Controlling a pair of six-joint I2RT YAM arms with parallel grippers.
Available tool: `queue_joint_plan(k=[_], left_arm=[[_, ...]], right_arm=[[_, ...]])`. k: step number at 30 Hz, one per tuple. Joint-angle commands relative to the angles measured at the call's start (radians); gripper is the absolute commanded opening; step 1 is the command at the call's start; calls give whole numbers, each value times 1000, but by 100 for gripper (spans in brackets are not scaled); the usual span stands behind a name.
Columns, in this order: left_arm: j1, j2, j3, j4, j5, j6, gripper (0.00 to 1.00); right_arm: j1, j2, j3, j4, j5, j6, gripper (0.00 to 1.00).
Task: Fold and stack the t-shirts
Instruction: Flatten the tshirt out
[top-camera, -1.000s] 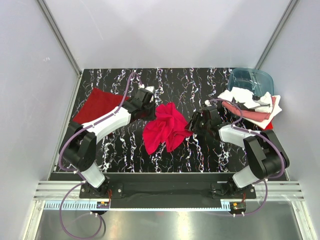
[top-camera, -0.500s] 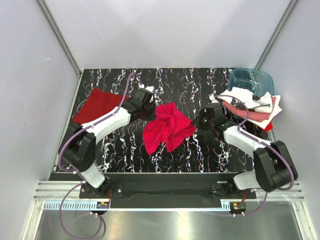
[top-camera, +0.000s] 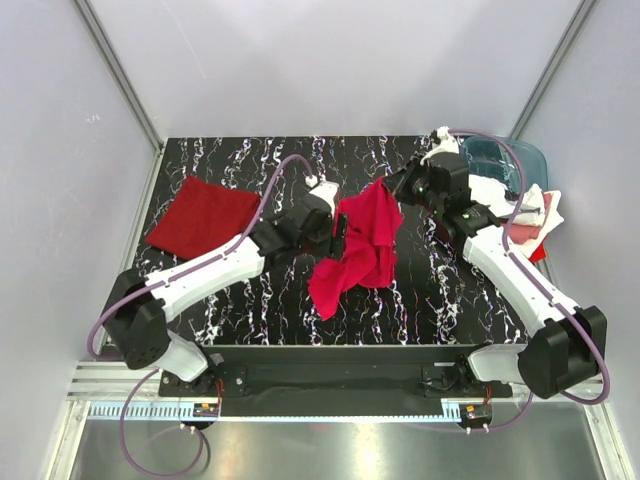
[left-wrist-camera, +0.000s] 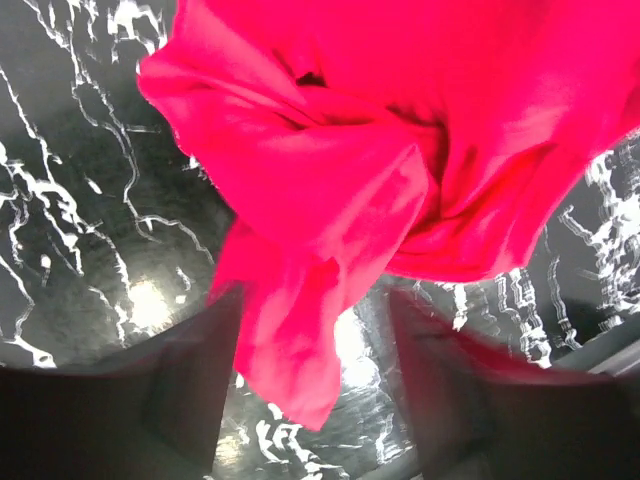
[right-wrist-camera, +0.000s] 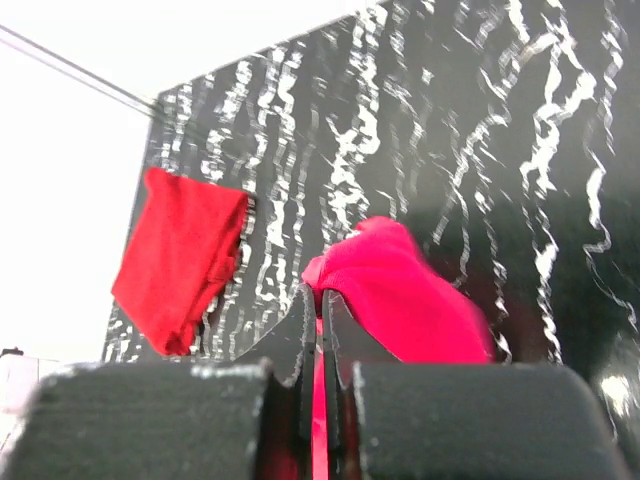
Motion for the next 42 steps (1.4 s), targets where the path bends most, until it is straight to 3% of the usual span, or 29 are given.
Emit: queue_joint_plan(k=[1,4,10,15,26,28,29,33,42], left_arm=[[16,-73,3,86,-9,14,72],[16,-105,-40,137,-16,17,79],[10,-105,-89,277,120,63,79],[-13,-21,-58,326,139,123,79],[-12,133,53,297,-30,190,81],[-9,151,73,298,-18,196,52],[-9,150,75,301,-7,196,30],[-10,128,66,300,10,183,0],[-10,84,49,268,-9,178,0]], right_arm=[[4,14,87,6,-62,-42,0],[2,1,83,2,-146,-43,0],[2,-61,8,40,-166,-16,0],[2,-74,-9,43,-189,-8,0],[2,-71,-25,52,-229,3,0],[4,-75,-29,49,-214,4,0],[4,-75,-31,48,-211,4,0],[4,-88,-45,40,-171,6,0],[2,-114,-58,34,-131,3,0]])
